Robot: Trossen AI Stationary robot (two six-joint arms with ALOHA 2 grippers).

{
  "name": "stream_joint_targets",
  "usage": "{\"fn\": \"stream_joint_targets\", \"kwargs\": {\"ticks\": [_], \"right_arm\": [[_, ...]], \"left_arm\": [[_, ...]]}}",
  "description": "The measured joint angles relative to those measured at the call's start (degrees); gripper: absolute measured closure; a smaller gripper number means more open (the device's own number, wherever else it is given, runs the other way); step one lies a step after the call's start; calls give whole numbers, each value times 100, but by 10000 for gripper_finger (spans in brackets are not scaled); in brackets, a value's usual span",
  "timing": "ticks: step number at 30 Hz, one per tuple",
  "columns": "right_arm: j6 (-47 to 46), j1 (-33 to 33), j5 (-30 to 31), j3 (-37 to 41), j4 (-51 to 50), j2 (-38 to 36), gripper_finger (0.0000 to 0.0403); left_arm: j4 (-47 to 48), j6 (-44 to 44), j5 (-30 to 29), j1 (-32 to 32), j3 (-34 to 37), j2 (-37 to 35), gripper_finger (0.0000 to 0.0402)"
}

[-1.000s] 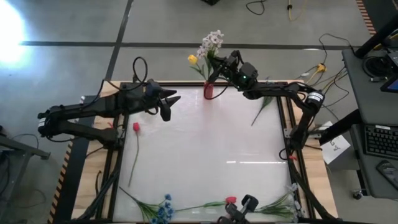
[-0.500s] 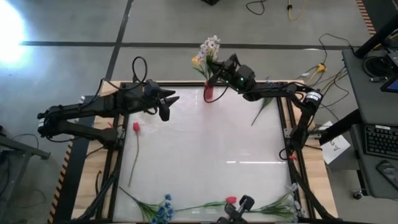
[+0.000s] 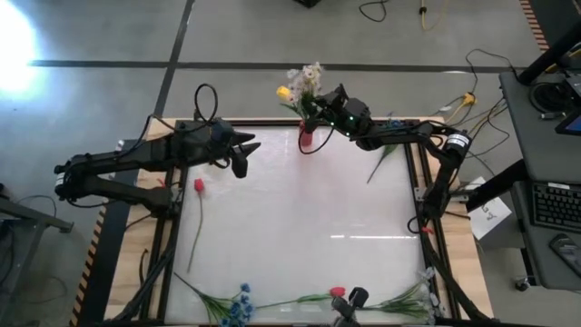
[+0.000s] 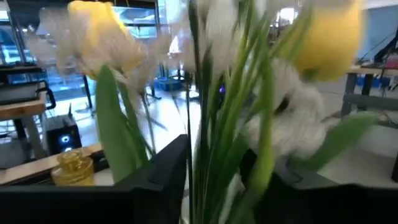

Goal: Sort flowers into vase by color
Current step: Put the top white flowers into the red vase, then put the white flowers into the red vase

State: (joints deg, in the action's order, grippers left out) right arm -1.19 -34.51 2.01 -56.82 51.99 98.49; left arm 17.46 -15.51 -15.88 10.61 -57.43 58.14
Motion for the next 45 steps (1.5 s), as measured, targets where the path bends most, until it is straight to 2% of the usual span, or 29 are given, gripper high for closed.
{"fn": "stream_joint_targets", "kwargs": {"ticks": [6, 16, 18, 24, 27, 30, 39, 42, 45], "right_arm": [[-49, 60, -102, 0, -979, -354, 213], [-32, 98, -102, -68, -3432, -1371, 157], [-31, 107, -106, -79, -4028, -1607, 147], [-24, 379, -95, -90, -5342, -2260, 127], [-31, 698, -72, -90, -5694, -2484, 127], [-146, 1075, 139, -90, -5872, -2634, 131], [-842, 2393, 1235, -90, -5996, -2716, 133], [-1091, 2911, 1602, -90, -6126, -2718, 133], [-1599, 3394, 1914, -90, -6371, -2748, 131]], "left_arm": [[470, 0, -4, 0, 0, -122, 261], [1159, -5, 13, -5, 0, -191, 261], [1432, -64, 207, -7, 0, -191, 261], [2496, -613, 1296, -197, 31, -167, 261], [2997, -768, 1852, -718, 87, -65, 266], [3265, -758, 2148, -1648, 92, 125, 272], [3535, -922, 1853, -4584, 98, 927, 274], [3533, -1096, 1856, -5235, 98, 1241, 274], [3472, -1529, 1853, -5563, 101, 1458, 274]]}}
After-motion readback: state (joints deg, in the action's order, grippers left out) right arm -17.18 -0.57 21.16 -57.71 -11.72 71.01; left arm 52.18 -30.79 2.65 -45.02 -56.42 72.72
